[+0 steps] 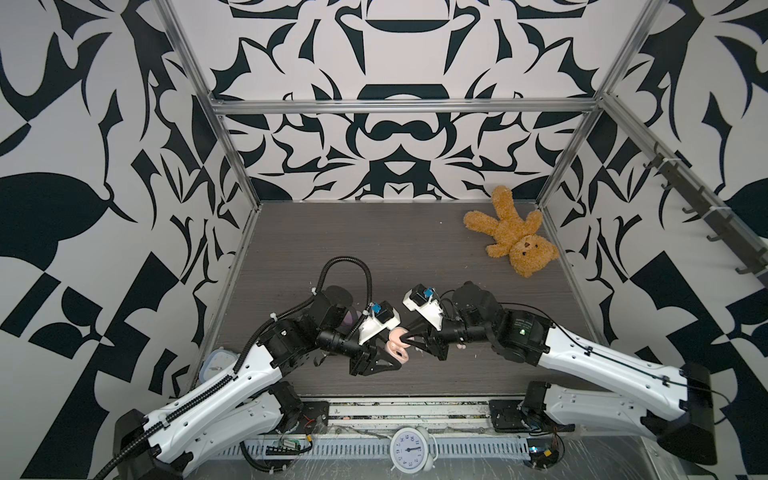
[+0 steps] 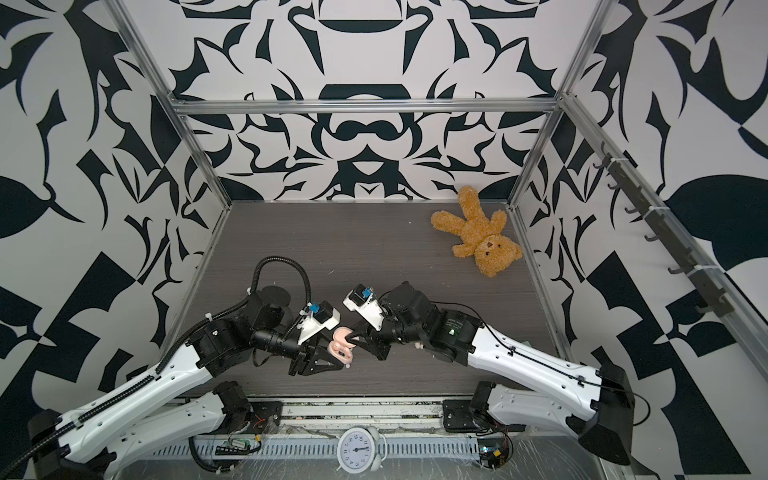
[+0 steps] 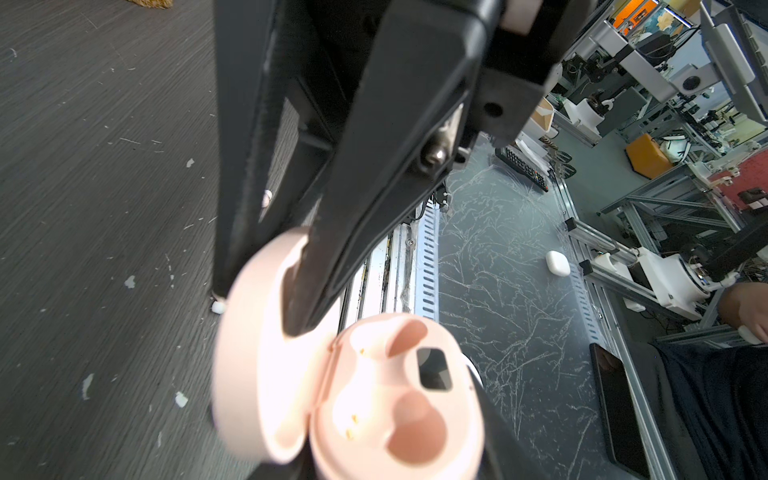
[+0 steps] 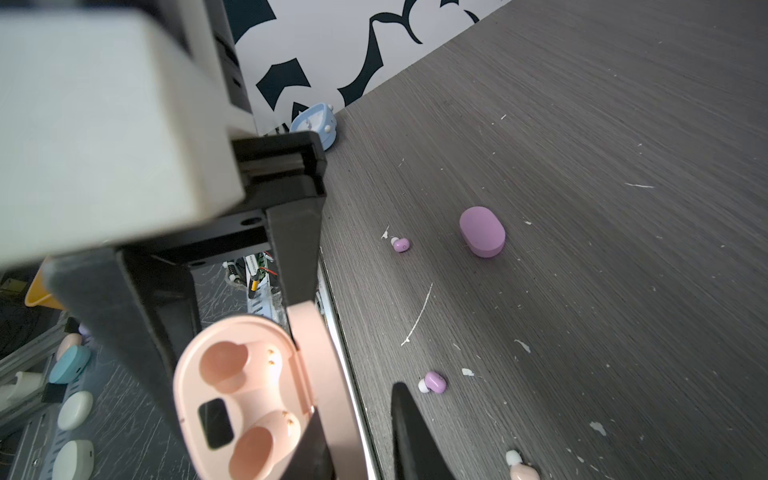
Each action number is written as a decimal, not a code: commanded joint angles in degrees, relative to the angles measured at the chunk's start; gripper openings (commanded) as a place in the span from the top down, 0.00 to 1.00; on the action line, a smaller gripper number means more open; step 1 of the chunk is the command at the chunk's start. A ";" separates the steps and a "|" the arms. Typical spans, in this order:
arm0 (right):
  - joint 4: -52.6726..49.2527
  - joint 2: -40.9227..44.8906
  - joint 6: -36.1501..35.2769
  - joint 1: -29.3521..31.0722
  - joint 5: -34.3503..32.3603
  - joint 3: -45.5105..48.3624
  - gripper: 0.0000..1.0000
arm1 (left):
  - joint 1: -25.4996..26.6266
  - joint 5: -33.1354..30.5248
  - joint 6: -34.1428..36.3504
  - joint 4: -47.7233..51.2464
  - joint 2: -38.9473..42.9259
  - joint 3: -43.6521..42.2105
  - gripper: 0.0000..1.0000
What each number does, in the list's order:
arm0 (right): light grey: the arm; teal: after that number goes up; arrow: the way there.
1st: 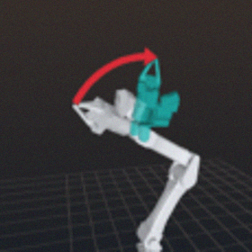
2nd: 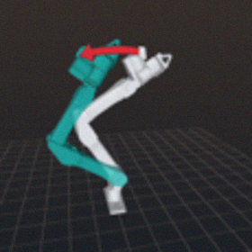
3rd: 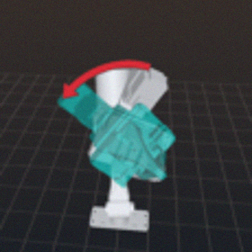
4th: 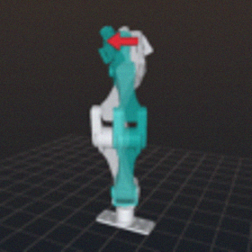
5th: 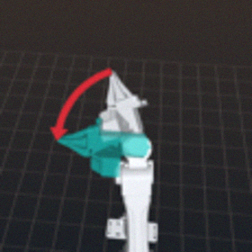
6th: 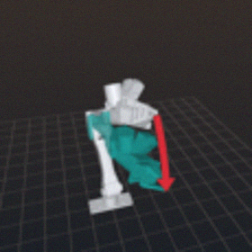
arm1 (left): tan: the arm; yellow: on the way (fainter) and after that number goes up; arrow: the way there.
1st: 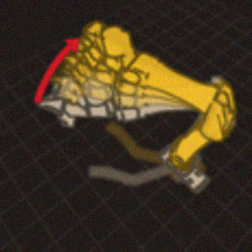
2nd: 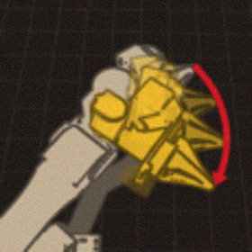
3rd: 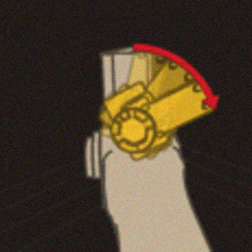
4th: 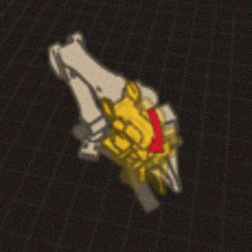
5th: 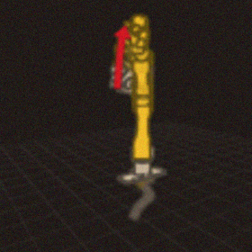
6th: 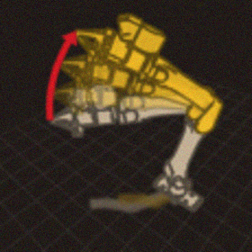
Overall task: Insert the wireless bluetooth earbuds into the charging case
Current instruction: 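Pull the grippers apart to swing the case lid open, then carry the case away with the right gripper while the left gripper withdraws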
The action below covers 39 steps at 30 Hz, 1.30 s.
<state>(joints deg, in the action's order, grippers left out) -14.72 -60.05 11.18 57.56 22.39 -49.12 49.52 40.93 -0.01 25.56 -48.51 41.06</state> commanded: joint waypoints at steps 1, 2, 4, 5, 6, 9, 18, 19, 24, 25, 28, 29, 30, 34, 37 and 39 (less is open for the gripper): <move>2.32 0.29 0.47 -0.17 0.88 -1.86 0.83 | 0.23 1.44 0.68 -0.25 0.22 0.34 1.00; 2.44 0.37 0.57 -0.17 0.87 -1.78 0.85 | 0.23 1.34 0.67 -0.17 0.17 0.35 1.00; 2.81 0.46 0.86 -0.17 0.87 -1.55 0.86 | 0.23 0.71 0.56 -0.20 0.00 0.34 1.00; 2.85 0.57 0.87 -0.13 0.86 -1.46 0.90 | 0.23 0.48 0.58 -0.20 0.00 0.34 1.00; 2.87 0.59 0.86 -0.18 0.68 -1.45 0.95 | 0.23 0.25 0.54 -0.33 0.01 0.25 1.00; 2.38 1.12 0.65 -0.17 -0.12 -1.44 1.00 | 0.23 -2.05 0.04 -1.14 0.06 -0.32 0.97; -4.23 0.03 -5.32 -0.17 -19.23 -5.24 1.00 | 0.23 -12.50 -2.16 -5.69 5.46 -3.33 0.01; -4.14 -0.75 -6.54 -0.25 -23.34 -5.54 1.00 | 0.23 -13.01 -2.14 -6.10 6.45 -3.81 0.01; -1.95 -7.21 -12.66 -1.29 -35.34 -7.20 1.00 | 0.23 -18.67 -2.68 -8.00 10.87 -5.27 0.01; -0.99 -8.67 -14.49 -1.39 -38.54 -7.38 1.00 | 0.23 -21.46 -2.82 -8.44 11.88 -5.46 0.01; 1.65 -12.28 -19.86 -5.56 -38.86 -7.46 1.00 | 0.16 -34.61 -4.78 -10.35 15.30 -6.36 0.01; 1.71 -13.25 -21.41 -7.97 -35.50 -7.61 1.00 | 0.10 -39.60 -4.95 -10.78 16.32 -6.58 0.01; 2.38 -14.47 -23.31 -10.38 -31.19 -7.53 1.00 | 0.05 -45.03 -4.91 -11.16 17.24 -6.90 0.01; 3.63 -19.76 -27.85 -17.22 -26.58 -9.26 1.00 | -1.70 -66.22 -6.28 -11.46 19.02 -7.03 0.01; 0.42 -26.03 -34.73 -18.68 -28.40 -13.58 1.00 | -4.46 -72.99 -7.29 -10.64 18.73 -6.75 0.01; -1.54 -30.15 -39.90 -18.79 -28.96 -16.34 1.00 | -5.67 -75.99 -8.51 -9.21 18.24 -6.32 0.01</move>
<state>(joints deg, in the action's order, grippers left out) -15.29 -87.18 -19.18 38.33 -6.81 -60.66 45.28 -22.81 -6.13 15.62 -30.11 34.79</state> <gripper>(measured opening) 0.097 0.992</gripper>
